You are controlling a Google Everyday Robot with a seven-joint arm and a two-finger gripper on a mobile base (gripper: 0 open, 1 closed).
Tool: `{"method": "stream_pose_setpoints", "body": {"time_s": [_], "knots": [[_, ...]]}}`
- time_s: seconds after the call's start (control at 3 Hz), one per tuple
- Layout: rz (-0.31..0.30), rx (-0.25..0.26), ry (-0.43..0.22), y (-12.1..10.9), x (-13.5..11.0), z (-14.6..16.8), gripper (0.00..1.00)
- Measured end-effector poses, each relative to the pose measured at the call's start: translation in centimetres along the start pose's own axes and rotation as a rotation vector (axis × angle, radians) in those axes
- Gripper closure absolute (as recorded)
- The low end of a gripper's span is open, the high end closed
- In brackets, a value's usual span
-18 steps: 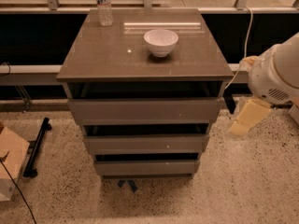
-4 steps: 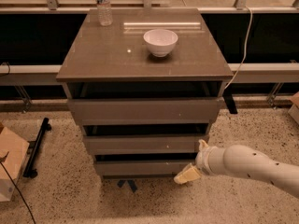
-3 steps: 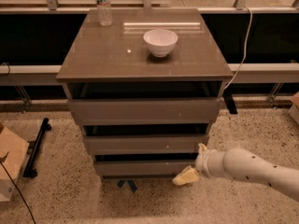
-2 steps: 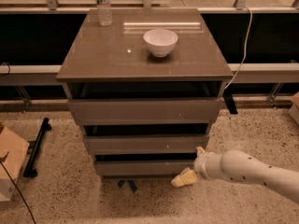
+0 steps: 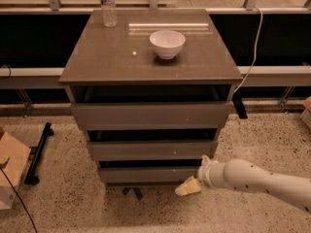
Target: Open bottom drawer
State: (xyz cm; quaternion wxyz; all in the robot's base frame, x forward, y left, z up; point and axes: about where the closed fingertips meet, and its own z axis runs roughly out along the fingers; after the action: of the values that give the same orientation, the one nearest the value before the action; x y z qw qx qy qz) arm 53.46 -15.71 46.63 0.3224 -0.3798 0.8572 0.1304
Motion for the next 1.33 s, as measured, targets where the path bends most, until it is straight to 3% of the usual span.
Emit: {"method": "stream_pose_setpoints", "body": {"time_s": [0.67, 1.33], "knots": [[0.06, -0.06, -0.008, 0.2, 2.7, 6.5, 0.0], [0.128, -0.111, -0.049, -1.6, 3.9, 11.7, 0.0]]}}
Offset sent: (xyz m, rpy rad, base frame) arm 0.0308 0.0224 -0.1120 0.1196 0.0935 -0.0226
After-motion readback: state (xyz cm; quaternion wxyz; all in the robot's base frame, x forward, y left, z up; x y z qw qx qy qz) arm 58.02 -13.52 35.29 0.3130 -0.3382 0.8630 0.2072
